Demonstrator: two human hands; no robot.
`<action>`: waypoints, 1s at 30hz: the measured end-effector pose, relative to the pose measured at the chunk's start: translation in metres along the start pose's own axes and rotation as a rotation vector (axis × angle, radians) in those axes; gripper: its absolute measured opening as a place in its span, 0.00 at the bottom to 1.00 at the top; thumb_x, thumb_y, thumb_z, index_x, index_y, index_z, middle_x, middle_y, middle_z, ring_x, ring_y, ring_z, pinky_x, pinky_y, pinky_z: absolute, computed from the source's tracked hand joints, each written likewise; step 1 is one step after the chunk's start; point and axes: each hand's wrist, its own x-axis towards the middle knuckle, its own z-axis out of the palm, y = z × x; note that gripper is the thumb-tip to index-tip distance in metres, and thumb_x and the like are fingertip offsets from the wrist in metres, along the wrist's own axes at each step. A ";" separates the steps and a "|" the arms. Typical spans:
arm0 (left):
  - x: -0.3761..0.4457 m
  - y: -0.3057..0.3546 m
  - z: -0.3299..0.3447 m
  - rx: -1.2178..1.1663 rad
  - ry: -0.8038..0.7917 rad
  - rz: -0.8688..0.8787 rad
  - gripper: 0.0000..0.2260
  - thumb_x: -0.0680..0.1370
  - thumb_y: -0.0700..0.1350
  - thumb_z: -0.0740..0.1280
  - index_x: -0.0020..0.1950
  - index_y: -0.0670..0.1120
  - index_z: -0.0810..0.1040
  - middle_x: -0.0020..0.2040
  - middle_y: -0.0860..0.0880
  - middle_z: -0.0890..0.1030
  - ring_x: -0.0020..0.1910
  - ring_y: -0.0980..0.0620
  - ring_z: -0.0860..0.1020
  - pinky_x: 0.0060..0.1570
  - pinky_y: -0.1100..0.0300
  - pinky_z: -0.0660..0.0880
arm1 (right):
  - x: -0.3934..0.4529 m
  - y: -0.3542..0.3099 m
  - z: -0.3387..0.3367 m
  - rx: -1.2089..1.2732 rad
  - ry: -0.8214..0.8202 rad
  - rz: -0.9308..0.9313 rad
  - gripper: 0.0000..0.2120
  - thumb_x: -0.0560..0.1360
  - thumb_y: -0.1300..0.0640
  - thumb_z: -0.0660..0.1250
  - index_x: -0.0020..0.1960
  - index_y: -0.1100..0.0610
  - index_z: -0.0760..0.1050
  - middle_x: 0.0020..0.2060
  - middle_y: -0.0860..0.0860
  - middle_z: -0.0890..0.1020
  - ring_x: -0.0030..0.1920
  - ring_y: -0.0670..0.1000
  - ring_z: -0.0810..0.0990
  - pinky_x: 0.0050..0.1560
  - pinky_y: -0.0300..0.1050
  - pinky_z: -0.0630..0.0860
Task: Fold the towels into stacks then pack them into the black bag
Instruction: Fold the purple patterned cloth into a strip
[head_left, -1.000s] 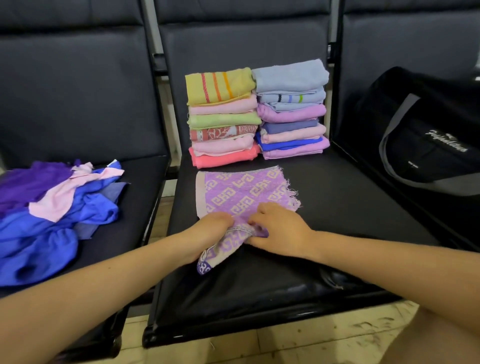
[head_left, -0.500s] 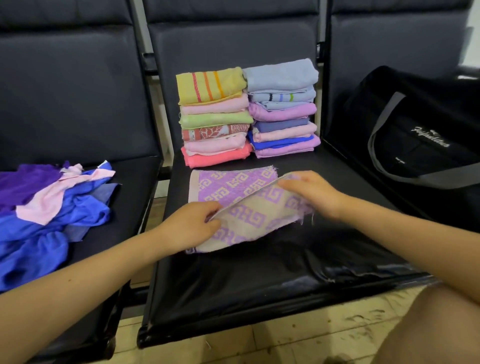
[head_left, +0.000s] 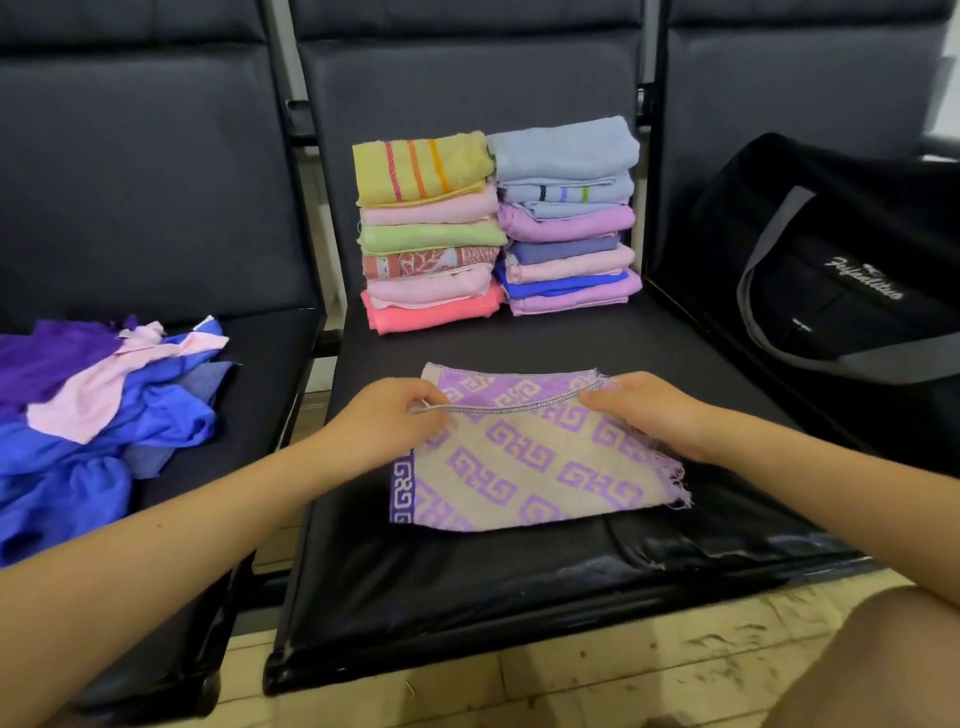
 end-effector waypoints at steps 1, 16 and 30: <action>0.006 0.002 0.001 0.017 0.051 0.016 0.04 0.76 0.43 0.67 0.46 0.49 0.82 0.42 0.52 0.83 0.44 0.55 0.80 0.48 0.59 0.74 | 0.004 0.000 0.000 -0.056 0.033 -0.001 0.17 0.77 0.53 0.66 0.32 0.54 0.67 0.26 0.51 0.70 0.26 0.49 0.67 0.27 0.39 0.64; 0.095 -0.013 0.027 0.562 0.307 0.117 0.19 0.78 0.45 0.63 0.69 0.49 0.70 0.62 0.48 0.74 0.62 0.47 0.71 0.57 0.52 0.69 | 0.080 0.014 0.008 -0.456 0.333 -0.057 0.19 0.78 0.49 0.63 0.64 0.59 0.74 0.60 0.57 0.74 0.62 0.57 0.73 0.58 0.48 0.72; 0.034 -0.037 0.063 0.729 -0.015 0.160 0.43 0.63 0.63 0.33 0.76 0.56 0.58 0.76 0.55 0.58 0.75 0.55 0.56 0.73 0.56 0.48 | 0.032 0.014 0.004 -0.611 0.248 -0.204 0.32 0.68 0.37 0.72 0.63 0.53 0.69 0.56 0.49 0.72 0.60 0.49 0.70 0.58 0.45 0.71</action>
